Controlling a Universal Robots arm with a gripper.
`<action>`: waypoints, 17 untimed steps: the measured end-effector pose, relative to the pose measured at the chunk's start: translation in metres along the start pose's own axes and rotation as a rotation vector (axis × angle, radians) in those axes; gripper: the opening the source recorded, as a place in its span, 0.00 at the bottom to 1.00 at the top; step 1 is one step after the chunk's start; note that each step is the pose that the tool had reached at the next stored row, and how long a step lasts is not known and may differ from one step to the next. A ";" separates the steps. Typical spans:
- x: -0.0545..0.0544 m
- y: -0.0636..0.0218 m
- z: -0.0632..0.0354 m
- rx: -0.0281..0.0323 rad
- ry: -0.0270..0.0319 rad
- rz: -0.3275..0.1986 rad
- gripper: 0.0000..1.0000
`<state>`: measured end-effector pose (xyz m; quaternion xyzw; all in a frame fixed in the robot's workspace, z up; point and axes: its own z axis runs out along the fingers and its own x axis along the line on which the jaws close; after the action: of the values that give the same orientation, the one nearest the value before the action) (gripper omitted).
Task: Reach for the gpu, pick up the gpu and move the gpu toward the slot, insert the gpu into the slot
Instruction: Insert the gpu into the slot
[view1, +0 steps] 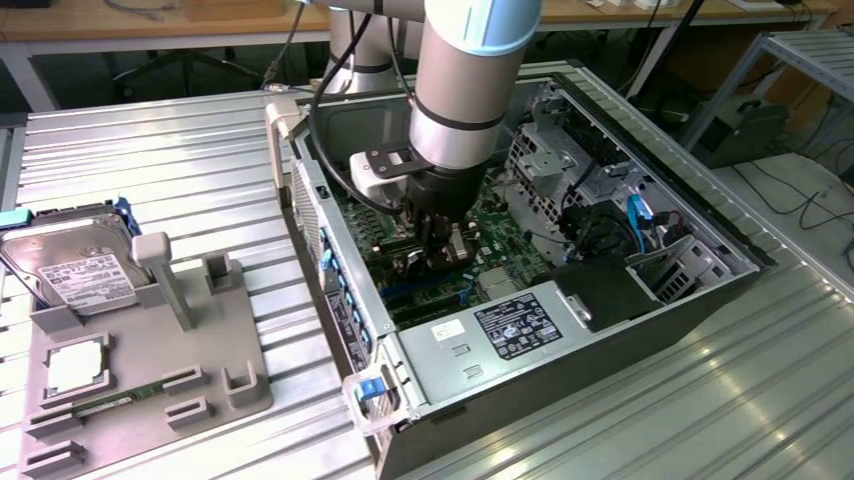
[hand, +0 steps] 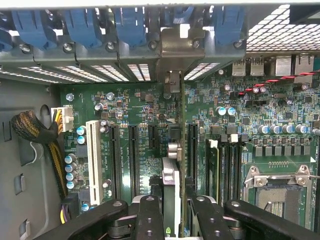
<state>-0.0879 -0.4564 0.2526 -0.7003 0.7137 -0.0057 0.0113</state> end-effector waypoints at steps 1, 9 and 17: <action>0.000 0.0000 0.0000 0.0000 0.0000 0.000 0.27; 0.000 0.0028 0.0000 -0.0002 0.0001 0.000 0.27; 0.000 0.0028 0.0000 -0.0003 0.0001 0.000 0.27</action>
<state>-0.0907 -0.4564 0.2525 -0.7003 0.7137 -0.0056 0.0111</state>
